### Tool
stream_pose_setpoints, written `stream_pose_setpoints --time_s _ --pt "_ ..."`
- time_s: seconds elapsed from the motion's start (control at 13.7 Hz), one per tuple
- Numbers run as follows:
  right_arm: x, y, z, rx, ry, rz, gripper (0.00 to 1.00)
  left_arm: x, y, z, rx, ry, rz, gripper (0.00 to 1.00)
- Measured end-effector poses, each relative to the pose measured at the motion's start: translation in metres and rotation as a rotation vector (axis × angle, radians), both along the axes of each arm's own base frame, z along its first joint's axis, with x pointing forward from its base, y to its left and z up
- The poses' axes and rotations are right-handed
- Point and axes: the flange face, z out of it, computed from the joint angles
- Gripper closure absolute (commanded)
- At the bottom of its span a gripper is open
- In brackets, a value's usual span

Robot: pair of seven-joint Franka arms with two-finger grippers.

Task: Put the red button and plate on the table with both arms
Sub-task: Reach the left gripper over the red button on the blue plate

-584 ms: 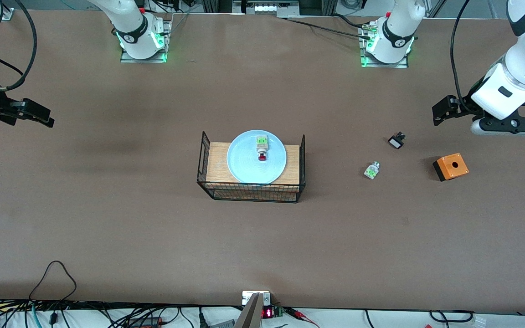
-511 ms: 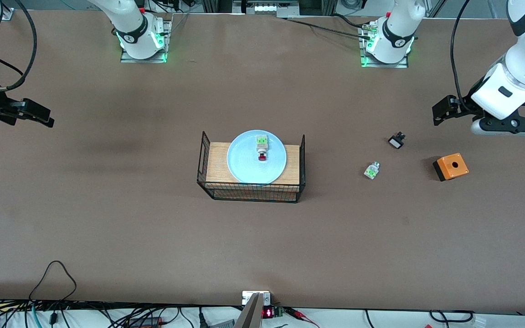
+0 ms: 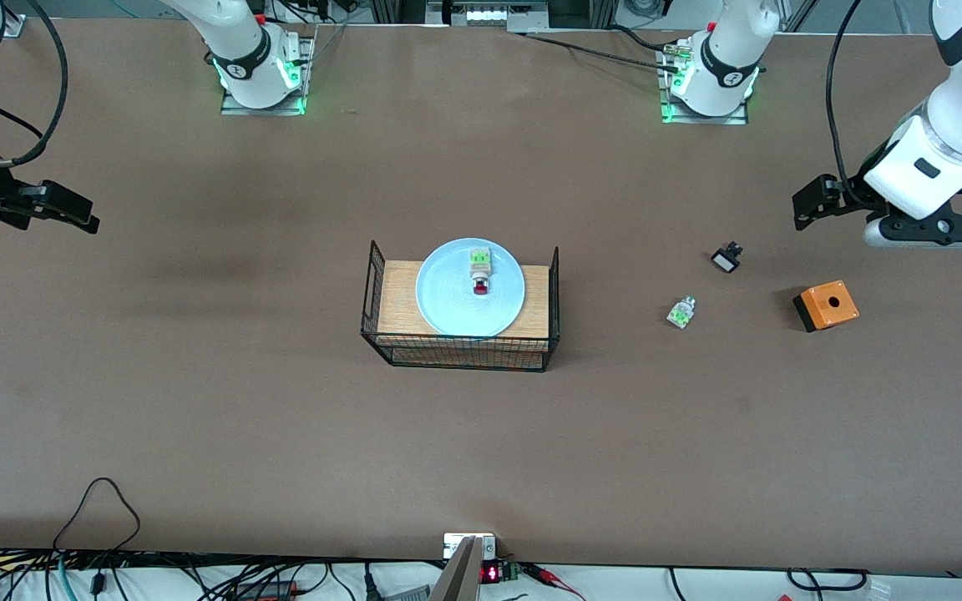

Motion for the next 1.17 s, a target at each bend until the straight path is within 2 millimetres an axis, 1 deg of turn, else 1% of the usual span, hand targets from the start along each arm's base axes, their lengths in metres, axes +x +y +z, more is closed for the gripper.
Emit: stream_pose_setpoints --time_s 0.29,0.37,0.44,0.66,0.8,0.88,0.95,1.02,1.17 --pt "0.000 0.000 -0.001 0.000 0.002 0.000 0.00 -0.001 -0.005 0.003 -0.002 0.004 -0.008 0.00" --pt "0.001 0.000 -0.002 -0.001 0.004 0.000 0.00 -0.002 -0.012 0.003 -0.014 0.005 -0.017 0.00" --pt "0.001 0.000 -0.003 -0.001 0.006 0.000 0.00 -0.003 -0.024 0.003 -0.035 0.009 -0.034 0.00" --pt "0.002 0.001 -0.006 -0.002 0.011 0.000 0.00 -0.007 -0.078 0.001 -0.119 0.027 -0.105 0.00" --pt "0.002 0.001 -0.006 -0.002 0.011 0.000 0.00 -0.005 -0.114 0.009 -0.163 0.017 -0.130 0.00" --pt "0.002 0.001 -0.006 -0.002 0.011 0.000 0.00 -0.004 -0.135 0.014 -0.174 0.012 -0.106 0.00" --pt "0.002 0.001 -0.006 -0.002 0.011 0.000 0.00 -0.004 -0.158 0.016 -0.184 0.015 -0.062 0.00" --pt "0.002 0.001 -0.006 -0.002 0.011 0.000 0.00 -0.006 -0.184 0.014 -0.191 0.029 -0.017 0.00" --pt "0.002 0.001 -0.006 -0.002 0.011 0.000 0.00 -0.014 -0.246 -0.006 -0.197 0.082 0.042 0.00"
